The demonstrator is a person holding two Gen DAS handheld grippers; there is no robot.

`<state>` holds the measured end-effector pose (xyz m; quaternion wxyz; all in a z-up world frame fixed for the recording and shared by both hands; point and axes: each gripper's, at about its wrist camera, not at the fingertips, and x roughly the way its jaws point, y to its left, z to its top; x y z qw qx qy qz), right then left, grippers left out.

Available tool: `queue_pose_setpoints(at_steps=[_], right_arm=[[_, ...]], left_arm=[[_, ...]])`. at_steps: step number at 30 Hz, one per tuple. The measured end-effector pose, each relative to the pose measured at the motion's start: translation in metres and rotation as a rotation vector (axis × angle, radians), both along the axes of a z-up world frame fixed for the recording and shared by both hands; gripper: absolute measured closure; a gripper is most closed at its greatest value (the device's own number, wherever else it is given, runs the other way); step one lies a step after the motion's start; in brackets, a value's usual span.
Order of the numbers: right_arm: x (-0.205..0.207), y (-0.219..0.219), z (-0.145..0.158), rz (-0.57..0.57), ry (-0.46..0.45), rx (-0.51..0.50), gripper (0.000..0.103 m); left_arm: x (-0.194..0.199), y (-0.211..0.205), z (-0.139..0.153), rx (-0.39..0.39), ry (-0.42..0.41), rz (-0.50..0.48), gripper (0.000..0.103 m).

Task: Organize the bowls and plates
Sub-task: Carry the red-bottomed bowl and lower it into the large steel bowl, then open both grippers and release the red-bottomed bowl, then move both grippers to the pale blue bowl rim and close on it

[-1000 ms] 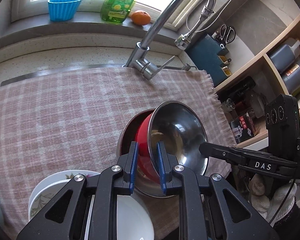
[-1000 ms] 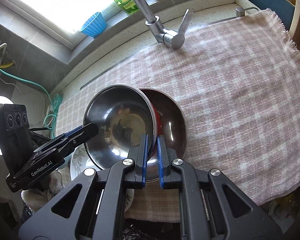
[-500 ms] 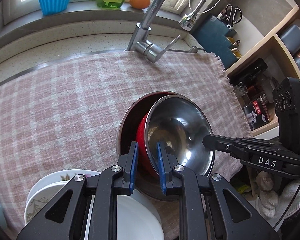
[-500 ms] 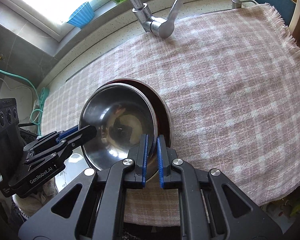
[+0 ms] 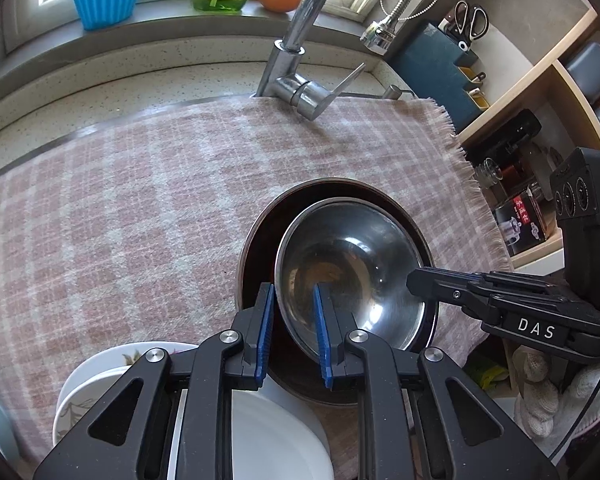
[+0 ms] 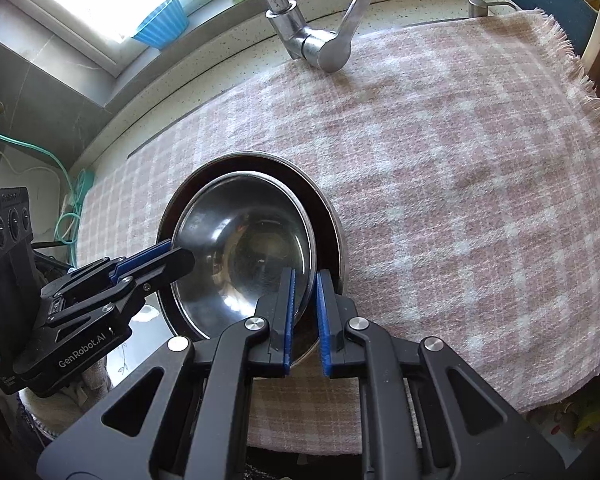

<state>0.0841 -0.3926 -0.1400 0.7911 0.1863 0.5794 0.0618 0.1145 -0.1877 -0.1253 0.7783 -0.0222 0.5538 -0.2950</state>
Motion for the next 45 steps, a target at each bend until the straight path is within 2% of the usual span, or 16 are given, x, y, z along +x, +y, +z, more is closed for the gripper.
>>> queue_pose_setpoints(at_steps=[9, 15, 16, 19, 22, 24, 25, 26, 35, 45], right_arm=[[0.000, -0.002, 0.007, -0.005, -0.028, -0.009, 0.090], [-0.004, 0.001, 0.024, -0.001, -0.074, -0.003, 0.090], [-0.004, 0.002, 0.028, 0.000, -0.085, 0.001, 0.088], [-0.004, 0.009, 0.040, 0.011, -0.116, 0.023, 0.073], [-0.004, 0.020, 0.054, 0.030, -0.151, 0.044, 0.070], [-0.003, 0.029, 0.063, 0.044, -0.173, 0.065, 0.061], [-0.003, 0.033, 0.067, 0.049, -0.185, 0.073, 0.052], [-0.002, 0.038, 0.071, 0.055, -0.198, 0.079, 0.048], [0.006, 0.094, 0.092, 0.169, -0.239, 0.134, 0.048], [0.020, 0.170, 0.084, 0.323, -0.218, 0.173, 0.048]], left_arm=[[0.000, 0.003, 0.003, -0.011, -0.008, 0.007, 0.086], [-0.001, 0.012, 0.016, -0.049, -0.025, 0.022, 0.086], [-0.001, 0.015, 0.019, -0.058, -0.031, 0.026, 0.086], [-0.003, 0.026, 0.028, -0.077, -0.047, 0.043, 0.086], [-0.005, 0.041, 0.038, -0.094, -0.061, 0.069, 0.082], [-0.008, 0.053, 0.045, -0.105, -0.073, 0.091, 0.073], [-0.009, 0.060, 0.048, -0.110, -0.080, 0.105, 0.071], [-0.010, 0.067, 0.052, -0.115, -0.088, 0.119, 0.070], [-0.022, 0.148, 0.065, -0.116, -0.130, 0.290, 0.070], [-0.051, 0.257, 0.060, -0.096, -0.125, 0.570, 0.070]])
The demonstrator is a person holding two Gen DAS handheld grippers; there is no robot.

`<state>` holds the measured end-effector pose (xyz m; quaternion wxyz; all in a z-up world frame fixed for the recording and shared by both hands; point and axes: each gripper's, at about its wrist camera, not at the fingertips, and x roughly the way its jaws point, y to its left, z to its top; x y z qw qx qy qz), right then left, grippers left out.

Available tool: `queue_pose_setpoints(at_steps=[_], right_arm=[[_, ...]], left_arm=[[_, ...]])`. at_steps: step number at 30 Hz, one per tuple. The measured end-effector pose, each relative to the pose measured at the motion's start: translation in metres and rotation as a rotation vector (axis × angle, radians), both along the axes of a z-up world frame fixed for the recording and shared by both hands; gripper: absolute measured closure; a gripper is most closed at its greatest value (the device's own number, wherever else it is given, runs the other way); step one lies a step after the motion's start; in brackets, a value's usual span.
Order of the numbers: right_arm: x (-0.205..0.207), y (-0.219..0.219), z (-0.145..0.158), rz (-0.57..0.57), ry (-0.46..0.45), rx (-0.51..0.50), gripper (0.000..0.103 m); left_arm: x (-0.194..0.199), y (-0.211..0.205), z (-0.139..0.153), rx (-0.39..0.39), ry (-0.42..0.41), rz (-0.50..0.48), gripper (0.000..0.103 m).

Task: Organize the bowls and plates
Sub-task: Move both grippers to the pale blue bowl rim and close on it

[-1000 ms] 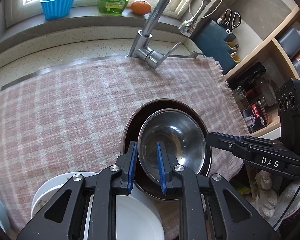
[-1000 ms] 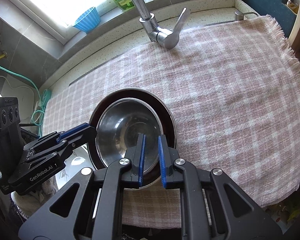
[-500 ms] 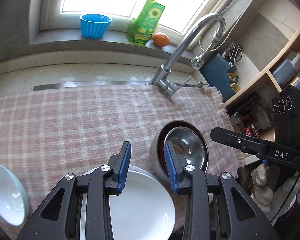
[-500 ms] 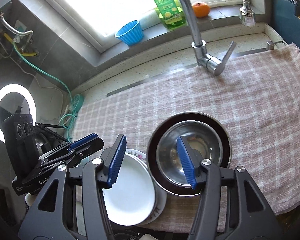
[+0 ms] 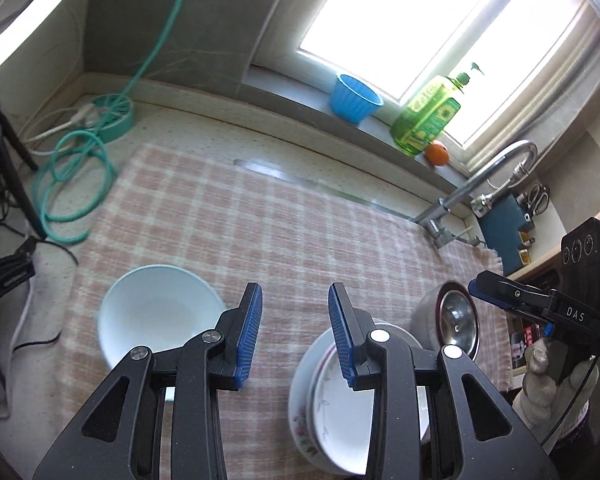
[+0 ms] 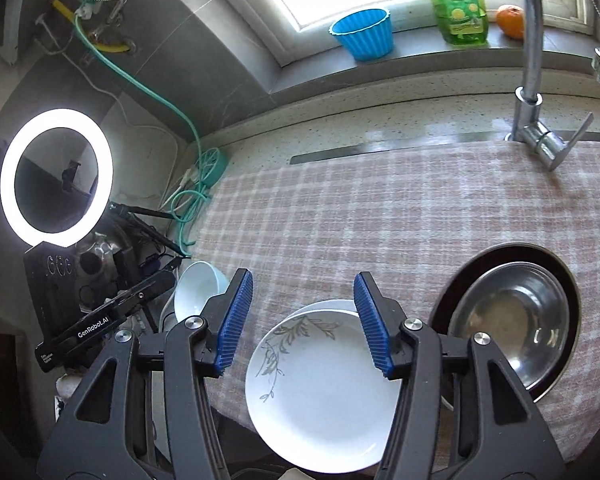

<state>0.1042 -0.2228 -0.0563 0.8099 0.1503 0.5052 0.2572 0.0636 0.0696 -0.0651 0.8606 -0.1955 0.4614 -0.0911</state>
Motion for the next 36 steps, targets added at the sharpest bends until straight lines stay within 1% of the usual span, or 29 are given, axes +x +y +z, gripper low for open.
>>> queue_pose_setpoints(at_steps=[4, 8, 12, 16, 21, 23, 29, 34, 36], right_arm=[[0.006, 0.032, -0.009, 0.068, 0.013, -0.003, 0.048], [0.014, 0.066, -0.022, 0.130, 0.051, -0.004, 0.048], [0.018, 0.097, -0.038, 0.185, 0.103, 0.004, 0.048], [0.022, 0.124, -0.054, 0.225, 0.144, 0.002, 0.048], [0.022, 0.152, -0.071, 0.267, 0.181, -0.011, 0.054], [0.023, 0.162, -0.078, 0.278, 0.202, -0.010, 0.059], [0.023, 0.180, -0.097, 0.288, 0.238, -0.029, 0.066], [0.025, 0.187, -0.108, 0.288, 0.254, -0.048, 0.076], [0.026, 0.188, -0.111, 0.290, 0.257, -0.051, 0.081]], left_arm=[[-0.012, 0.033, -0.008, 0.008, 0.021, 0.090, 0.070], [-0.021, 0.058, -0.022, 0.016, 0.056, 0.159, 0.071], [-0.027, 0.073, -0.036, 0.029, 0.090, 0.200, 0.070], [-0.030, 0.084, -0.052, 0.001, 0.127, 0.227, 0.071], [-0.030, 0.091, -0.066, -0.037, 0.154, 0.242, 0.071], [-0.030, 0.091, -0.070, -0.046, 0.162, 0.239, 0.071], [-0.027, 0.095, -0.080, -0.066, 0.180, 0.235, 0.071], [-0.025, 0.095, -0.085, -0.065, 0.189, 0.225, 0.074], [-0.024, 0.095, -0.087, -0.071, 0.193, 0.221, 0.079]])
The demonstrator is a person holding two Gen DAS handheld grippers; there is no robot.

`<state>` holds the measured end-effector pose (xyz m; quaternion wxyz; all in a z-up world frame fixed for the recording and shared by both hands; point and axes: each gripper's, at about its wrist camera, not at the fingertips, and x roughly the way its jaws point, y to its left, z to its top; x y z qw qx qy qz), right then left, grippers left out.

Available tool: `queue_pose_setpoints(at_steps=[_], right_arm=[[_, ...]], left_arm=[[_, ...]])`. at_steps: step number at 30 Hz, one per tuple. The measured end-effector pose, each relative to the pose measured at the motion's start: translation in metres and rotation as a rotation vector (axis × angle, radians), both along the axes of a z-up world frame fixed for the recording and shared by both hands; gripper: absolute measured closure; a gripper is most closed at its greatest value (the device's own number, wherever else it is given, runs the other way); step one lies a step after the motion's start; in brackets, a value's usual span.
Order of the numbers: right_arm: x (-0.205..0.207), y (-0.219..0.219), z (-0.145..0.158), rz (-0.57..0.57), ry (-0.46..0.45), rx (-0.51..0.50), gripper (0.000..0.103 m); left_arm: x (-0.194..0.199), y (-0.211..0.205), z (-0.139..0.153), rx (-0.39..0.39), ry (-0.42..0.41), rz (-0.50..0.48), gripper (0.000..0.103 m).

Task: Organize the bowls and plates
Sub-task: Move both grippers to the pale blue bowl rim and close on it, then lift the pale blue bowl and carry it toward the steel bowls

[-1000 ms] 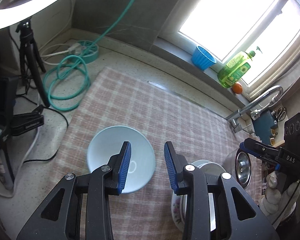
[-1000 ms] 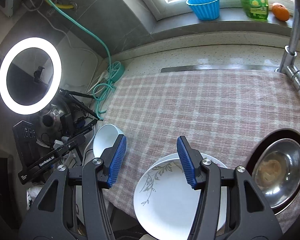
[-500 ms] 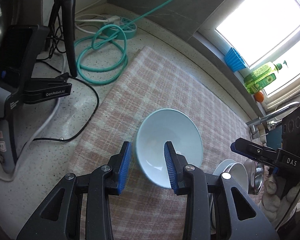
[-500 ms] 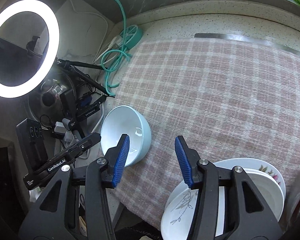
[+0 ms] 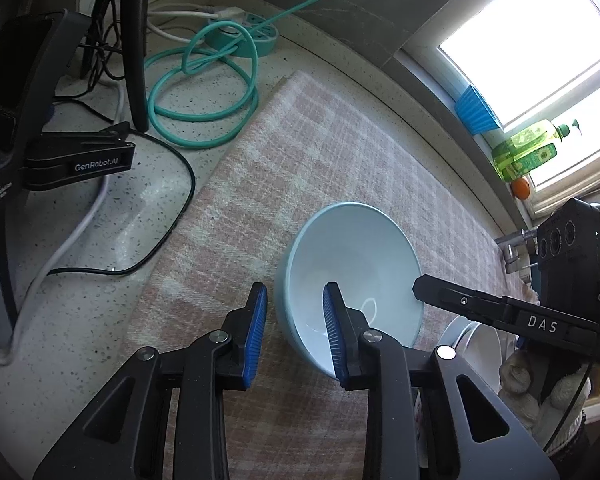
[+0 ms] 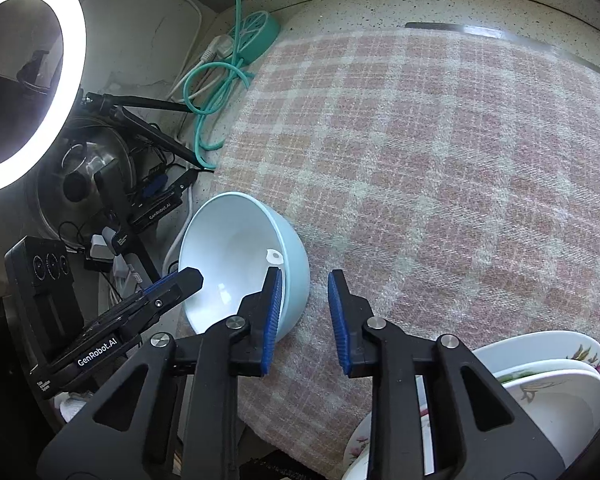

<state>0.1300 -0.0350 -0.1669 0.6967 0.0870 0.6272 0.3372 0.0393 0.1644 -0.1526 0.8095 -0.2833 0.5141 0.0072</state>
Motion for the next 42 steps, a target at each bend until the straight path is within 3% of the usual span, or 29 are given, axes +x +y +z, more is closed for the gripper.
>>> queue_pose_setpoints(at_steps=[7, 20, 27, 42], right_arm=[[0.000, 0.005, -0.003, 0.007, 0.002, 0.006, 0.094], [-0.008, -0.015, 0.026, -0.016, -0.047, 0.034, 0.093], [-0.014, -0.055, 0.054, -0.075, -0.080, 0.070, 0.093], [-0.029, -0.184, 0.097, -0.264, -0.152, 0.095, 0.093]], left_arm=[[0.002, -0.004, -0.003, 0.010, 0.001, -0.016, 0.084], [0.001, -0.018, 0.025, 0.022, -0.060, -0.040, 0.084], [0.005, -0.047, 0.047, 0.005, -0.119, -0.095, 0.084], [0.029, -0.151, 0.086, -0.020, -0.209, -0.332, 0.084]])
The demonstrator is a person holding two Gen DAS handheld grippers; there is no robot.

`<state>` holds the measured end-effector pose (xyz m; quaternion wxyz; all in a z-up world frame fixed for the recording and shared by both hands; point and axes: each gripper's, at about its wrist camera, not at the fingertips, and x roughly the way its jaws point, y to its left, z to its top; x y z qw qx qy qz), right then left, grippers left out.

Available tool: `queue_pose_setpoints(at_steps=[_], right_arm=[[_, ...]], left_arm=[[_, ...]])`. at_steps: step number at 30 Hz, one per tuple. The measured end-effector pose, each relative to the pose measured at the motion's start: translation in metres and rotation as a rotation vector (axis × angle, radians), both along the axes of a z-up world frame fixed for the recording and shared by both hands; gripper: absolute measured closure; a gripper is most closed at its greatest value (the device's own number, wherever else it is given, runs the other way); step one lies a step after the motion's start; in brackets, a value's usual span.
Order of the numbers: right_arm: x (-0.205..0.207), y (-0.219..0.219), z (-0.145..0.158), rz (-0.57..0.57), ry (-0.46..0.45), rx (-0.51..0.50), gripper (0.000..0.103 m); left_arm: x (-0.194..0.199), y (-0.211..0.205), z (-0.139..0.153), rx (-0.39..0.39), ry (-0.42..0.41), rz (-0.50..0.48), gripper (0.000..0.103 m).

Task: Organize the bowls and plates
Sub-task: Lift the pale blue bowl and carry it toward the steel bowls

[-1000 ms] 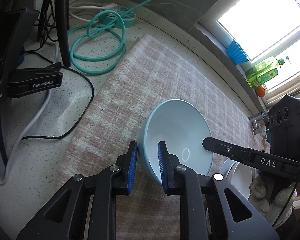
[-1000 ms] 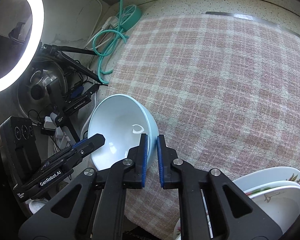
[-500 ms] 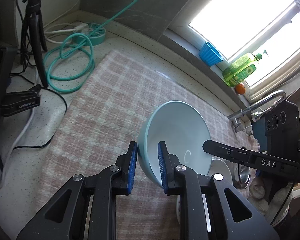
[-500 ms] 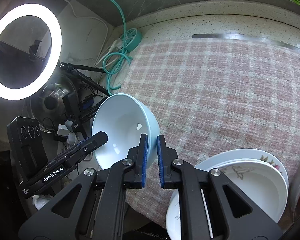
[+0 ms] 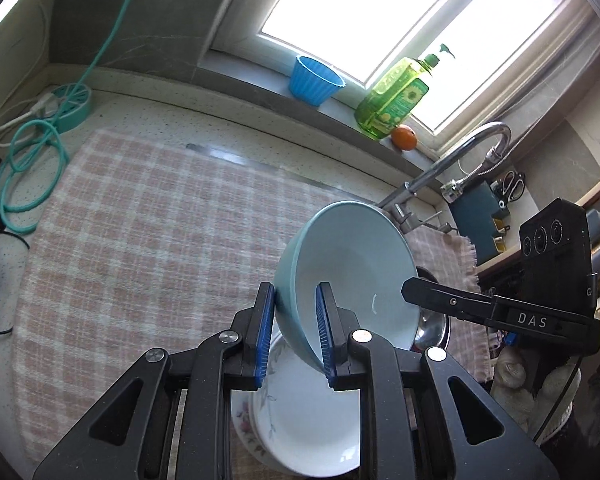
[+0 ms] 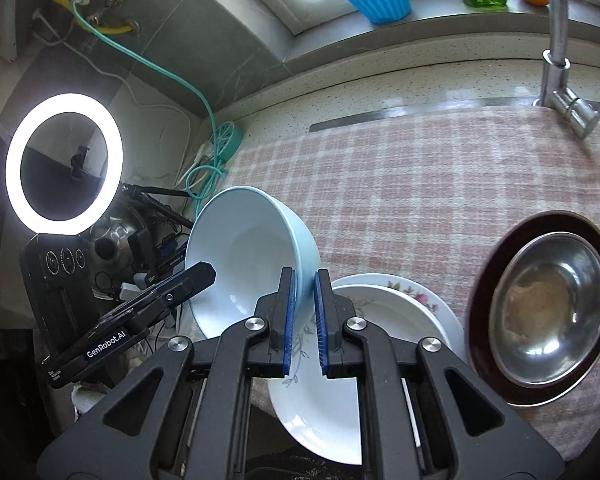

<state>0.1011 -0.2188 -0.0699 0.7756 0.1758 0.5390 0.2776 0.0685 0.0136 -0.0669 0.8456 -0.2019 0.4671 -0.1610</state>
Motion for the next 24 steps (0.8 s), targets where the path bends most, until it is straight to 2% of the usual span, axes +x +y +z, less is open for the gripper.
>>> queue_pose_setpoints(at_steps=[12, 24], right_arm=[[-0.013, -0.105, 0.002, -0.170, -0.005, -0.015, 0.093], [-0.020, -0.172, -0.023, -0.294, 0.036, -0.059, 0.093]], left_arm=[[0.021, -0.094, -0.001, 0.007, 0.017, -0.187, 0.084], [0.035, -0.164, -0.023, 0.045, 0.066, -0.313, 0.084]])
